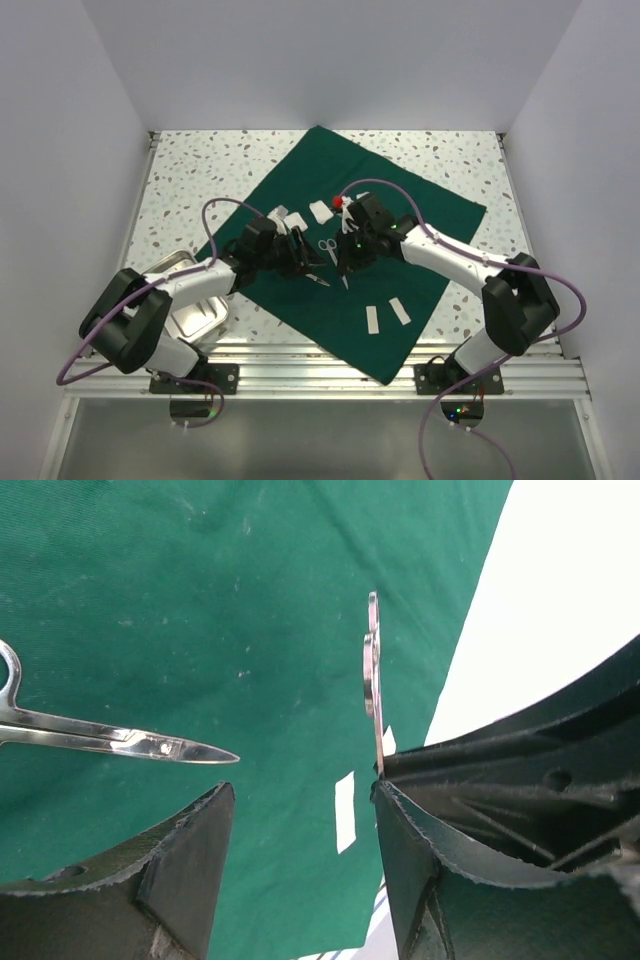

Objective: Prepare the surgical pack

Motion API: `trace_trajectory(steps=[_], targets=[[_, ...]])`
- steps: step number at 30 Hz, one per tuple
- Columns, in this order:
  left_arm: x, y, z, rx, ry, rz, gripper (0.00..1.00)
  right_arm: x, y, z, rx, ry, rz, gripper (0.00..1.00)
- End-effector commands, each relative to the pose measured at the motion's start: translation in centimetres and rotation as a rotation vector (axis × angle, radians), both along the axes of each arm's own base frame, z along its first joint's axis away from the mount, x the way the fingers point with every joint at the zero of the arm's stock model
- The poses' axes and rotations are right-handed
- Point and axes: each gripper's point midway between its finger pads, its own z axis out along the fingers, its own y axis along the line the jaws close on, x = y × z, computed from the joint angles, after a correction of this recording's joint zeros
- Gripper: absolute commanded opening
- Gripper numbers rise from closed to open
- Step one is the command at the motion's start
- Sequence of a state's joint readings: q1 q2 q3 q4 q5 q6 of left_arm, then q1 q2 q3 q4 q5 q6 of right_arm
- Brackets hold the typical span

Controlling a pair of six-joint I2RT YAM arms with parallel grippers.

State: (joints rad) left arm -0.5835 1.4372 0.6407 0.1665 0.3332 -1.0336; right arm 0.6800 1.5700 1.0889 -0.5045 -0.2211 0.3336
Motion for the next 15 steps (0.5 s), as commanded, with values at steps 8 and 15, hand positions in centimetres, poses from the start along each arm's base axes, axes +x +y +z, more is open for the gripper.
trace_trajectory(steps=[8,15], targets=[[2.1,-2.0,2.2,-0.076,-0.045,0.064,0.61,-0.7,2.7,2.8,0.108,-0.040,0.051,0.00],[2.2,-2.5,1.9,-0.072,-0.035,0.076,0.56,-1.1,3.5,3.4,0.145,-0.036,0.072,0.00]])
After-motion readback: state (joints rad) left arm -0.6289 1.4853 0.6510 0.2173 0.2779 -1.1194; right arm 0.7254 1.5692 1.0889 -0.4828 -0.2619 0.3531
